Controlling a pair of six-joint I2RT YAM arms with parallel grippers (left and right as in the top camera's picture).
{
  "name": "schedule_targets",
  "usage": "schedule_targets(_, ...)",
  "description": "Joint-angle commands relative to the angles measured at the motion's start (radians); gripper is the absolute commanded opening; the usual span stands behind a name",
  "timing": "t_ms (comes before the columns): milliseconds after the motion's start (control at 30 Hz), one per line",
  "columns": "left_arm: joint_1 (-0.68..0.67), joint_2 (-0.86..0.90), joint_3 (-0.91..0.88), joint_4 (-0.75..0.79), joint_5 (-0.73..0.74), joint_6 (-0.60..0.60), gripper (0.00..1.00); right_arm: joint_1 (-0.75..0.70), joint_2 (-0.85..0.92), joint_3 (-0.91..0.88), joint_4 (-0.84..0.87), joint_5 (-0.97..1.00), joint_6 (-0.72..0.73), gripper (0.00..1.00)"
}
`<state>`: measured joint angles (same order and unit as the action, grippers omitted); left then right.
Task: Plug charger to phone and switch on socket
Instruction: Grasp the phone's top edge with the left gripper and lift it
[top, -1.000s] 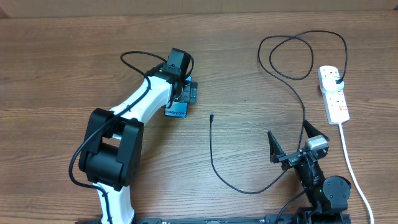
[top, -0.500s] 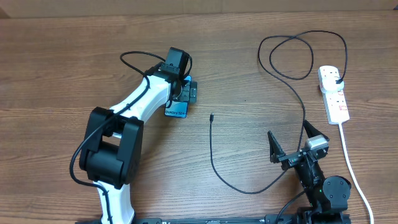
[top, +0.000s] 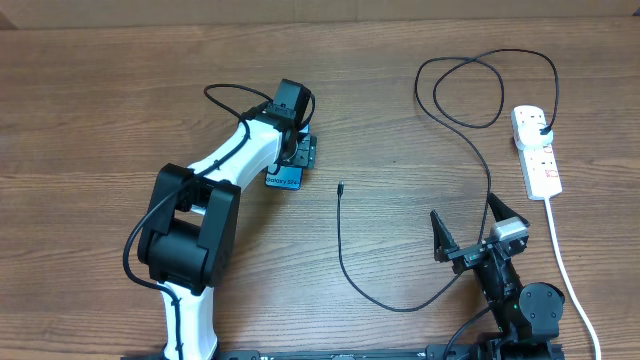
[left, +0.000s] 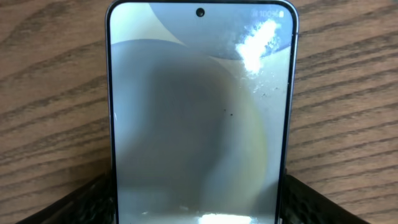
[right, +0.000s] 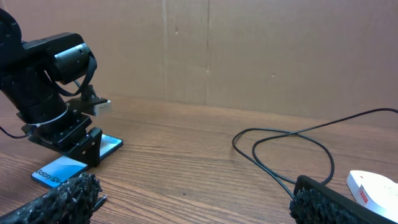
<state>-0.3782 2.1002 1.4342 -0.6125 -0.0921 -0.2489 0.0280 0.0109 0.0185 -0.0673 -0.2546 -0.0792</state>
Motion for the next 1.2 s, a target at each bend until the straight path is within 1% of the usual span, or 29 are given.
schedule_targets(0,-0.006,0.055,-0.011,-0.021,-0.023,0.017,0.72,0.007,-0.008,-0.011,0.005,0.009,-0.004,1.0)
schedule_targets(100,-0.006,0.055,-0.011,-0.032,-0.023,0.017,0.72,0.007,-0.008,-0.011,0.005,0.009,-0.004,1.0)
schedule_targets(167,-0.006,0.055,-0.011,-0.045,-0.023,0.017,0.68,0.007,-0.008,-0.011,0.005,0.01,-0.004,1.0)
schedule_targets(333,-0.006,0.055,0.004,-0.068,-0.023,0.009,0.65,0.007,-0.008,-0.011,0.005,0.009,-0.004,1.0)
schedule_targets(400,-0.006,0.055,0.029,-0.09,-0.023,0.009,0.65,0.007,-0.008,-0.011,0.005,0.01,-0.004,1.0)
schedule_targets(467,-0.006,0.055,0.067,-0.122,-0.023,0.009,0.62,0.007,-0.008,-0.011,0.005,0.009,-0.004,1.0)
schedule_targets(667,-0.006,0.055,0.189,-0.204,-0.023,0.005,0.6,0.007,-0.008,-0.011,0.005,0.009,-0.004,1.0)
schedule_targets(833,-0.006,0.055,0.258,-0.262,-0.023,-0.006,0.55,0.007,-0.008,-0.011,0.005,0.009,-0.004,1.0)
schedule_targets(1067,-0.006,0.054,0.29,-0.32,-0.011,-0.05,0.51,0.007,-0.008,-0.011,0.005,0.009,-0.004,1.0)
schedule_targets(1100,-0.006,0.054,0.294,-0.333,-0.011,-0.061,0.49,0.007,-0.008,-0.011,0.005,0.01,-0.004,1.0)
schedule_targets(1167,-0.006,0.054,0.3,-0.367,0.015,-0.074,0.4,0.007,-0.008,-0.011,0.005,0.01,-0.004,1.0)
